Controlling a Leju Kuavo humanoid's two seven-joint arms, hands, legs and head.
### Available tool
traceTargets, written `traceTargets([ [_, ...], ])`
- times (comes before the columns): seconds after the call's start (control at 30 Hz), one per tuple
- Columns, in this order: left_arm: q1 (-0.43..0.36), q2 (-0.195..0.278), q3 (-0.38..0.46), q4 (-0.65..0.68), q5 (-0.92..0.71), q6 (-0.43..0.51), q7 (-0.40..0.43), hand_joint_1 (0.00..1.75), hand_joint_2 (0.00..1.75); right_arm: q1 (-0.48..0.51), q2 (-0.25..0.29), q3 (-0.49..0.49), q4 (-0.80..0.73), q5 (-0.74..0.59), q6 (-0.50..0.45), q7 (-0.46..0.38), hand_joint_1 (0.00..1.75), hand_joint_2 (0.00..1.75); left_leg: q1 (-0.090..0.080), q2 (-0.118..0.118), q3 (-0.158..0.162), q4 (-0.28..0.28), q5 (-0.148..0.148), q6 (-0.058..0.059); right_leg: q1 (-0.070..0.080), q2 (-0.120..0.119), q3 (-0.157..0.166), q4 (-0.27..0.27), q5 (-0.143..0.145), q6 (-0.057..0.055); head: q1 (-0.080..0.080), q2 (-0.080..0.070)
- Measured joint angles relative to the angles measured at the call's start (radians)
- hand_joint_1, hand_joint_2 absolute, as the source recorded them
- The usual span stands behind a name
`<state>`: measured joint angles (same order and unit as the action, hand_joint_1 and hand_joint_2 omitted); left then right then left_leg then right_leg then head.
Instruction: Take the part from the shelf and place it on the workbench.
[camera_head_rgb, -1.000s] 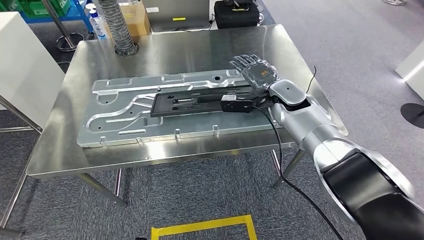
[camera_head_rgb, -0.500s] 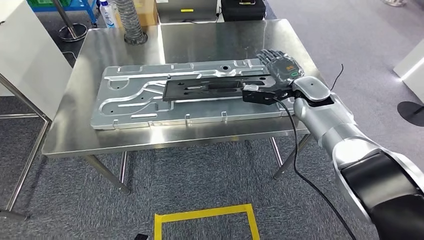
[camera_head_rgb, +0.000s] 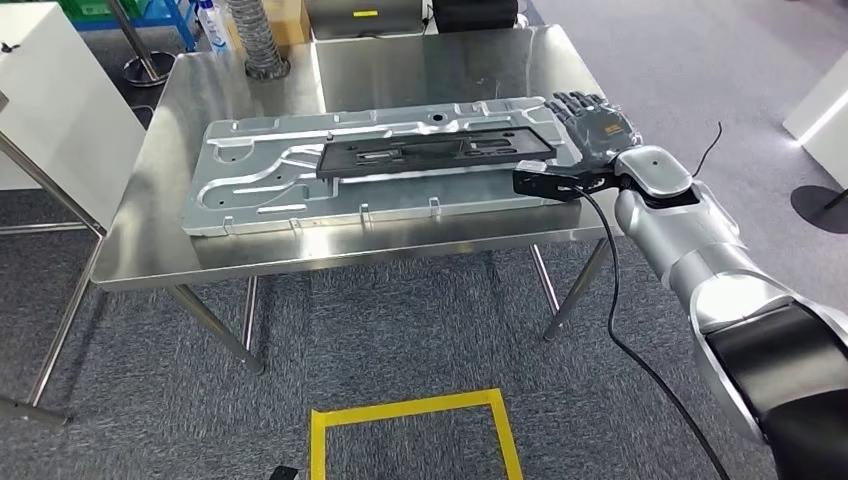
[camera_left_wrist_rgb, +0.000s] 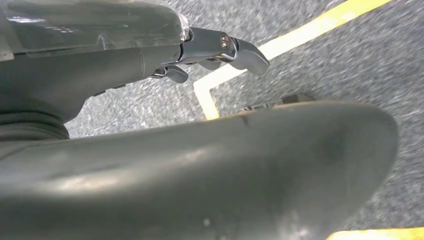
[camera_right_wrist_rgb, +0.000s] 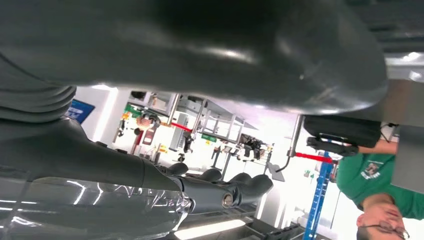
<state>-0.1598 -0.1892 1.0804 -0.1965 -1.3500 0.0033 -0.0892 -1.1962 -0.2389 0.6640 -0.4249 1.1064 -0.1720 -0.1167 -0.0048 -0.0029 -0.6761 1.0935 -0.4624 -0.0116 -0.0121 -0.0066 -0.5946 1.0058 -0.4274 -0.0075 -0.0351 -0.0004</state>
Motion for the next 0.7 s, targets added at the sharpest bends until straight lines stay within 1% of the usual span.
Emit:
traceTargets([
  [0.03, 0.0, 0.0, 0.0, 0.0, 0.0, -0.001, 0.0, 0.0, 0.0, 0.0, 0.0, -0.001, 0.0, 0.005, -0.001, 0.002, 0.0, 0.0, 0.001, 0.0, -0.018, 0.062, -0.052, -0.004, 0.001, 0.0, -0.013, -0.001, 0.012, -0.003, 0.0, 0.0],
  [0.07, 0.0, 0.0, 0.0, 0.0, 0.0, -0.002, 0.001, 0.0, 0.0, 0.0, -0.001, -0.002, 0.0, 0.009, -0.002, 0.003, 0.0, 0.0, 0.003, 0.0, -0.035, 0.133, -0.096, -0.007, 0.002, 0.0, -0.028, 0.0, 0.023, -0.005, 0.0, 0.0],
  [0.1, 0.0, 0.0, 0.0, 0.0, 0.0, -0.003, 0.001, 0.0, 0.0, 0.001, -0.002, -0.002, 0.0, 0.013, -0.002, 0.005, 0.0, 0.0, 0.004, 0.0, -0.044, 0.192, -0.118, -0.01, 0.003, 0.0, -0.043, 0.0, 0.035, -0.005, 0.0, 0.0],
  [0.13, 0.0, 0.0, -0.001, 0.0, 0.0, -0.005, 0.0, 0.0, 0.0, 0.001, -0.005, -0.003, 0.0, 0.019, -0.002, 0.009, 0.0, 0.0, 0.006, 0.0, -0.041, 0.225, -0.117, -0.011, 0.003, 0.0, -0.058, 0.001, 0.048, -0.004, 0.0, 0.0],
  [0.17, 0.0, 0.0, -0.001, 0.0, -0.001, -0.006, -0.002, 0.0, 0.0, 0.001, -0.01, -0.004, 0.0, 0.026, -0.002, 0.015, 0.0, 0.0, 0.007, 0.0, -0.02, 0.222, -0.093, -0.011, 0.003, 0.0, -0.074, 0.001, 0.06, -0.002, 0.0, 0.0],
  [0.2, -0.001, 0.0, -0.002, 0.0, -0.002, -0.007, -0.004, 0.0, 0.0, 0.002, -0.016, -0.006, 0.0, 0.034, -0.002, 0.02, 0.0, 0.0, 0.008, 0.0, 0.018, 0.184, -0.062, -0.009, 0.003, 0.001, -0.088, 0.001, 0.073, 0.0, 0.0, 0.0],
  [0.23, -0.003, 0.0, -0.003, 0.0, -0.004, -0.009, -0.007, 0.0, 0.0, 0.002, -0.024, -0.009, -0.002, 0.042, -0.002, 0.024, 0.0, 0.0, 0.007, 0.0, 0.07, 0.116, -0.042, -0.004, 0.003, 0.001, -0.101, 0.002, 0.085, 0.003, 0.0, 0.0],
  [0.27, -0.005, 0.0, -0.004, 0.0, -0.006, -0.009, -0.008, 0.0, 0.0, 0.003, -0.036, -0.015, -0.004, 0.046, -0.002, 0.026, 0.0, 0.0, 0.005, -0.001, 0.128, 0.033, -0.043, 0.001, 0.004, 0.002, -0.111, 0.002, 0.096, 0.008, 0.0, 0.0],
  [0.3, -0.007, 0.0, -0.005, 0.0, -0.009, -0.009, -0.009, 0.0, 0.0, 0.005, -0.047, -0.021, -0.007, 0.05, -0.003, 0.027, 0.0, 0.0, 0.002, -0.002, 0.171, -0.031, -0.051, 0.007, 0.004, 0.0, -0.116, 0.0, 0.107, 0.013, 0.0, 0.0],
  [0.33, -0.007, 0.0, -0.005, 0.0, -0.01, -0.009, -0.009, 0.0, 0.0, 0.006, -0.059, -0.027, -0.01, 0.053, -0.002, 0.027, 0.0, 0.0, -0.001, -0.003, 0.198, -0.076, -0.063, 0.013, 0.002, -0.002, -0.117, -0.003, 0.118, 0.02, 0.0, 0.0],
  [0.37, -0.007, 0.0, -0.005, 0.0, -0.011, -0.009, -0.009, 0.0, 0.0, 0.006, -0.072, -0.033, -0.012, 0.057, -0.001, 0.027, 0.0, 0.0, -0.005, -0.004, 0.205, -0.096, -0.065, 0.018, 0.001, -0.003, -0.116, -0.008, 0.13, 0.026, 0.0, 0.0],
  [0.4, -0.005, -0.001, -0.005, 0.0, -0.011, -0.009, -0.008, 0.0, 0.0, 0.007, -0.084, -0.038, -0.012, 0.06, 0.001, 0.028, 0.0, 0.0, -0.005, -0.004, 0.197, -0.098, -0.053, 0.026, 0.0, -0.005, -0.117, -0.015, 0.141, 0.032, 0.0, 0.0],
  [0.43, -0.005, -0.001, -0.006, 0.0, -0.011, -0.01, -0.006, 0.0, 0.0, 0.007, -0.098, -0.044, -0.012, 0.064, 0.003, 0.029, 0.0, 0.0, -0.004, -0.002, 0.187, -0.103, -0.039, 0.034, -0.001, -0.003, -0.122, -0.013, 0.135, 0.037, 0.0, 0.0],
  [0.47, -0.006, -0.002, -0.006, 0.0, -0.011, -0.01, -0.004, 0.0, 0.0, 0.008, -0.113, -0.05, -0.013, 0.066, 0.005, 0.029, 0.0, 0.0, -0.003, 0.0, 0.174, -0.107, -0.022, 0.043, -0.001, 0.0, -0.132, 0.003, 0.108, 0.04, 0.0, 0.0],
  [0.5, -0.006, -0.002, -0.006, 0.0, -0.011, -0.01, -0.002, 0.0, 0.0, 0.007, -0.129, -0.057, -0.013, 0.066, 0.007, 0.029, 0.0, 0.0, -0.001, 0.002, 0.158, -0.11, -0.004, 0.051, -0.001, 0.002, -0.145, 0.038, 0.06, 0.043, 0.0, 0.0],
  [0.53, -0.006, -0.002, -0.006, 0.0, -0.011, -0.01, 0.0, 0.0, 0.0, 0.007, -0.144, -0.064, -0.013, 0.066, 0.007, 0.028, 0.0, 0.0, -0.002, 0.004, 0.14, -0.11, 0.013, 0.056, -0.002, 0.004, -0.159, 0.094, -0.001, 0.045, 0.0, 0.0],
  [0.57, -0.004, -0.002, -0.006, 0.0, -0.011, -0.01, 0.002, 0.0, 0.0, 0.008, -0.156, -0.071, -0.014, 0.066, 0.008, 0.027, 0.0, 0.0, -0.003, 0.004, 0.12, -0.109, 0.028, 0.058, -0.002, 0.005, -0.172, 0.165, -0.054, 0.047, 0.0, 0.0],
  [0.6, -0.003, -0.003, -0.006, 0.0, -0.011, -0.01, 0.003, 0.0, 0.0, 0.009, -0.167, -0.077, -0.014, 0.066, 0.009, 0.027, 0.0, 0.0, -0.003, 0.004, 0.1, -0.107, 0.043, 0.058, -0.002, 0.005, -0.18, 0.235, -0.084, 0.05, 0.0, 0.0],
  [0.63, -0.002, -0.003, -0.006, 0.0, -0.011, -0.011, 0.004, 0.0, 0.0, 0.012, -0.175, -0.082, -0.015, 0.067, 0.012, 0.026, 0.0, 0.0, -0.004, 0.005, 0.08, -0.105, 0.057, 0.057, -0.002, 0.005, -0.179, 0.288, -0.088, 0.051, 0.0, 0.0],
  [0.67, -0.001, -0.003, -0.006, 0.0, -0.011, -0.011, 0.006, 0.0, 0.0, 0.014, -0.183, -0.087, -0.015, 0.068, 0.014, 0.026, 0.0, 0.0, -0.004, 0.007, 0.059, -0.102, 0.07, 0.056, -0.003, 0.005, -0.166, 0.313, -0.07, 0.053, 0.0, 0.0],
  [0.7, -0.001, -0.003, -0.007, 0.0, -0.011, -0.011, 0.008, 0.0, 0.0, 0.016, -0.192, -0.092, -0.016, 0.071, 0.016, 0.027, 0.0, 0.0, -0.004, 0.007, 0.038, -0.098, 0.084, 0.055, -0.004, 0.005, -0.135, 0.3, -0.042, 0.053, 0.0, 0.0],
])
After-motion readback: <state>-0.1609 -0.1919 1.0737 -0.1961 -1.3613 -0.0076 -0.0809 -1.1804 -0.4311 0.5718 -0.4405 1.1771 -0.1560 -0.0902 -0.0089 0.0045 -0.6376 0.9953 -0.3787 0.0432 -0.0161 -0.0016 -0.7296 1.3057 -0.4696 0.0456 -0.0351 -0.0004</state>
